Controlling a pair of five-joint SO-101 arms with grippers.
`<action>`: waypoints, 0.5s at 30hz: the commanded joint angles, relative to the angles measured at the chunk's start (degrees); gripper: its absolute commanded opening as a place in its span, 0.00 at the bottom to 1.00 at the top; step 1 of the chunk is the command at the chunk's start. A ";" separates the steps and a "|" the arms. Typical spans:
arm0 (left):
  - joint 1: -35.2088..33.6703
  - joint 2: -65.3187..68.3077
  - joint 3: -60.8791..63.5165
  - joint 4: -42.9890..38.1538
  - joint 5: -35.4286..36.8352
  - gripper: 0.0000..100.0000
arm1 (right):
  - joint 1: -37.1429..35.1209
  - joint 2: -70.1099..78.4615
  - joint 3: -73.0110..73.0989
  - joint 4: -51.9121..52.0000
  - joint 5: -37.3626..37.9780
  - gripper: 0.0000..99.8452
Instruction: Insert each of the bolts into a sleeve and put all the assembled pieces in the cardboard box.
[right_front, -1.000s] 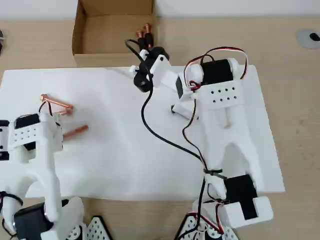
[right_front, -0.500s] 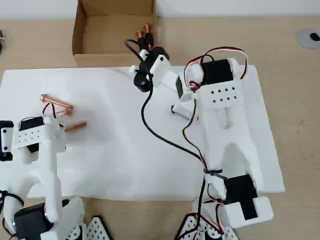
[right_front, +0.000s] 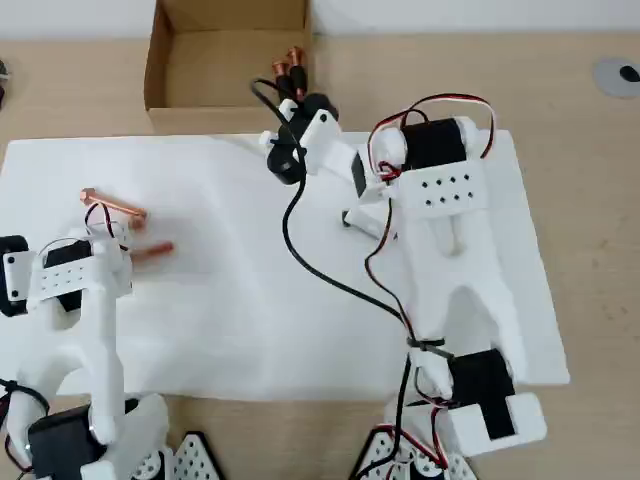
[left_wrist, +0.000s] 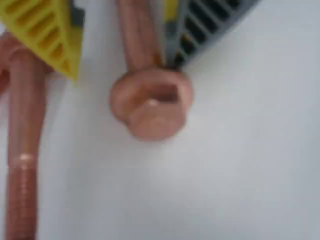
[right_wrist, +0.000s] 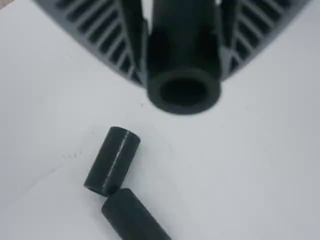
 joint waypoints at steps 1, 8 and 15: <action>0.79 -1.19 0.00 1.05 0.09 0.13 | 0.48 -3.03 0.04 -0.35 0.09 0.01; 0.70 -1.19 0.00 5.36 0.00 0.10 | 0.48 -3.03 0.04 -0.35 0.09 0.01; 0.79 -1.19 0.00 5.19 -0.09 0.03 | 0.48 -3.03 0.04 -0.35 0.09 0.01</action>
